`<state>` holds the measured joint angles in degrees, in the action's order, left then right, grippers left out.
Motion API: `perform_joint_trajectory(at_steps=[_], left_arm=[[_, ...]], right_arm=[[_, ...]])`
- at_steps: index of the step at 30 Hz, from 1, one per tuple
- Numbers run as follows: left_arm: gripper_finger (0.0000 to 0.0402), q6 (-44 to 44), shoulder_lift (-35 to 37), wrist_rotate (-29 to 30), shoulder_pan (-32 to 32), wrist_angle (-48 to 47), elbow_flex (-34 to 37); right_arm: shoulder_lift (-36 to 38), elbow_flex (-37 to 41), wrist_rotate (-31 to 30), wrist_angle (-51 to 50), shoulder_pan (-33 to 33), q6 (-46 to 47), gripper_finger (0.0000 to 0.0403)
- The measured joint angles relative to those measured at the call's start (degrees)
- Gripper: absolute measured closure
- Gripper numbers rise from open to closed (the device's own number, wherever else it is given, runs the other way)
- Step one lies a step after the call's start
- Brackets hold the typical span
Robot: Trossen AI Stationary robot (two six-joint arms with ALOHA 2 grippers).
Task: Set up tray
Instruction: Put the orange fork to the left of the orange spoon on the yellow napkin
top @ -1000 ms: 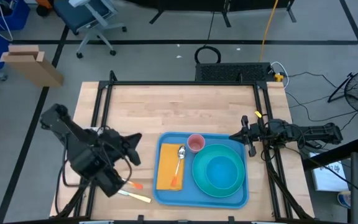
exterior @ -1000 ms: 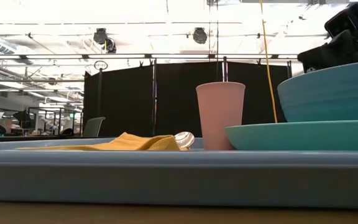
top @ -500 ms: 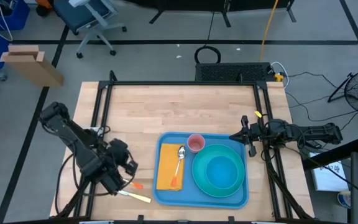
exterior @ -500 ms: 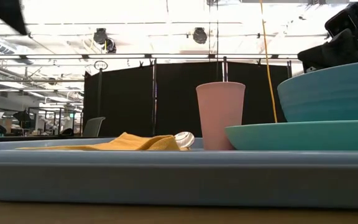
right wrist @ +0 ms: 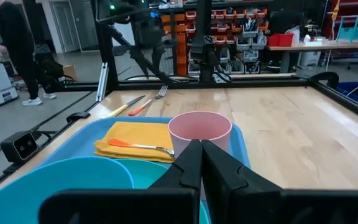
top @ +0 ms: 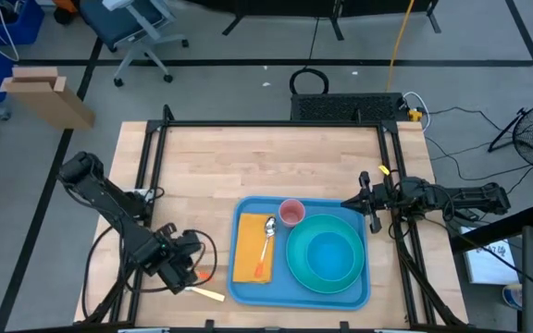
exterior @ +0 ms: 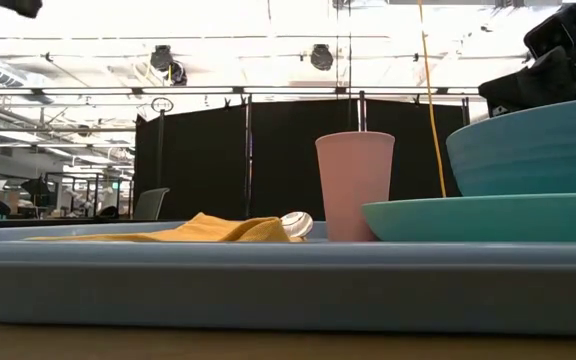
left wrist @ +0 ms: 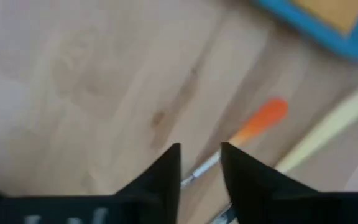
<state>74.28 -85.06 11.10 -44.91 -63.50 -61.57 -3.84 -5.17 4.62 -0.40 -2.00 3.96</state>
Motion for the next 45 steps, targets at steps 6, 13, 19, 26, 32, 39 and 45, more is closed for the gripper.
perform_joint_trajectory(at_steps=[6, 13, 19, 26, 32, 39, 45], left_arm=[[0.0199, -14.98, -0.02, -3.54, -0.28, 4.26, 5.20], [0.0176, -23.29, 0.00, -5.88, -0.28, 9.69, 9.71], [0.0192, -29.70, 0.00, -10.53, -0.30, 13.49, 11.45], [0.0209, -37.07, -0.16, -14.32, -0.35, 11.55, 11.51], [0.0213, -43.13, -3.22, -16.71, -0.35, 9.85, 11.51], [0.0213, -47.24, -8.32, -17.25, -0.35, 10.13, 11.51], [0.0213, -49.15, -10.19, -17.28, -0.11, 11.12, 11.44]], right_arm=[[0.00, 0.00, 0.03, 0.52, 0.00, -1.00, 0.0403], [0.00, 0.00, 0.04, 1.40, 0.00, 1.24, 0.0403], [0.00, 0.00, 0.02, 2.52, 0.00, 1.18, 0.0403], [0.00, 0.00, -0.03, 4.10, 0.00, 1.36, 0.0403], [0.02, 0.00, -0.07, 7.53, 0.00, 1.17, 0.0403], [0.02, 0.00, -0.36, 9.17, 0.00, 1.20, 0.0403], [0.02, 0.00, -0.52, 9.18, 0.00, 1.36, 0.0403]])
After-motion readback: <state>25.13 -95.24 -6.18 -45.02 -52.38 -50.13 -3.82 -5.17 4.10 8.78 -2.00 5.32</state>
